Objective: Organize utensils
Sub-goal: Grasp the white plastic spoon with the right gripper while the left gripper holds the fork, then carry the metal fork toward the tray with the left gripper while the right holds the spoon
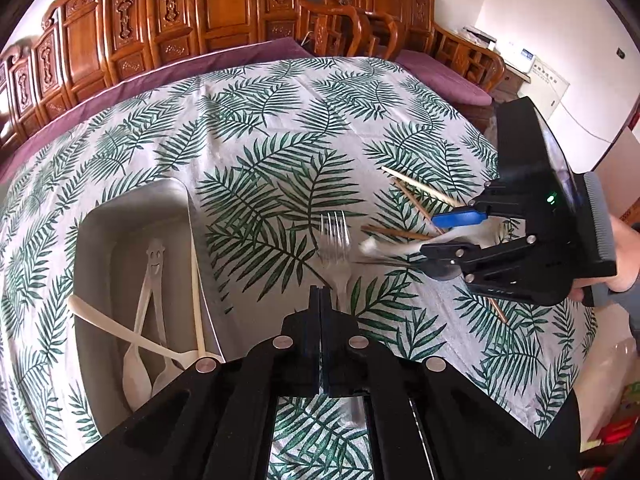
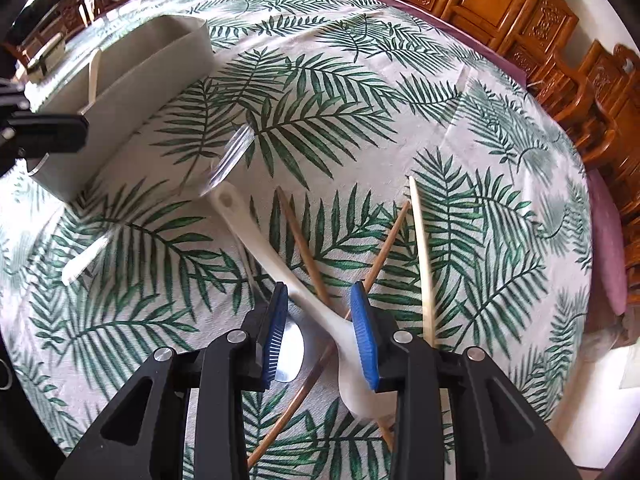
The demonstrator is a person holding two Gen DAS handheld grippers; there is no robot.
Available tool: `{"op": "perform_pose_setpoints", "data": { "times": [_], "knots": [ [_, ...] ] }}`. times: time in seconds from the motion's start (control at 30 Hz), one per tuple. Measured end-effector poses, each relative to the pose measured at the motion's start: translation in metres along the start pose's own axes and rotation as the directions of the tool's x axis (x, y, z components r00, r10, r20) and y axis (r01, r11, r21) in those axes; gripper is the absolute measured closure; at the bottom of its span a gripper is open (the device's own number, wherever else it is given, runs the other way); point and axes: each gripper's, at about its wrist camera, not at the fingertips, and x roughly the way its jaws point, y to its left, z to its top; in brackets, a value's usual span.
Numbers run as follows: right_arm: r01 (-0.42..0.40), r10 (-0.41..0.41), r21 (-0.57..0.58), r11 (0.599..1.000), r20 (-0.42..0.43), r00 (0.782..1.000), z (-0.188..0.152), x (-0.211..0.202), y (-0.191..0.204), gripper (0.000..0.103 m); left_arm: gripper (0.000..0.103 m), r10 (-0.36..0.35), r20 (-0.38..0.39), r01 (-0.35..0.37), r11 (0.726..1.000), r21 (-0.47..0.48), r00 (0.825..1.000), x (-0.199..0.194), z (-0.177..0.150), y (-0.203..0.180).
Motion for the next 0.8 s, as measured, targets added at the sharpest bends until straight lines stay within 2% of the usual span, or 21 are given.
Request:
{"op": "perform_pose_setpoints", "data": {
  "times": [0.07,0.1,0.23,0.6,0.8],
  "knots": [
    [0.012,-0.012,0.017,1.000,-0.006,1.000,0.001,0.001,-0.003,0.087,0.103,0.002,-0.005,-0.002,1.000,0.000,1.000,0.001,0.000,-0.001],
    [-0.013,0.014,0.038,0.999,-0.015,1.000,0.000,0.002,-0.007,0.093,0.103,0.004,-0.012,-0.004,1.000,-0.003,1.000,0.003,-0.001,0.000],
    [-0.065,0.064,0.105,0.992,0.006,0.998,-0.004,0.002,-0.016,0.098,0.103,-0.013,-0.042,0.012,1.000,-0.024,0.999,0.011,-0.007,-0.001],
    [-0.136,0.111,0.239,0.962,0.114,0.987,-0.020,-0.032,-0.040,0.098,0.103,-0.021,-0.094,0.019,1.000,-0.023,0.995,0.041,-0.011,-0.020],
    [-0.149,0.111,0.283,0.947,0.148,0.983,-0.029,-0.044,-0.052,0.098,0.094,-0.022,-0.121,0.017,0.999,-0.038,0.992,0.056,-0.013,-0.024]
  ]
}}
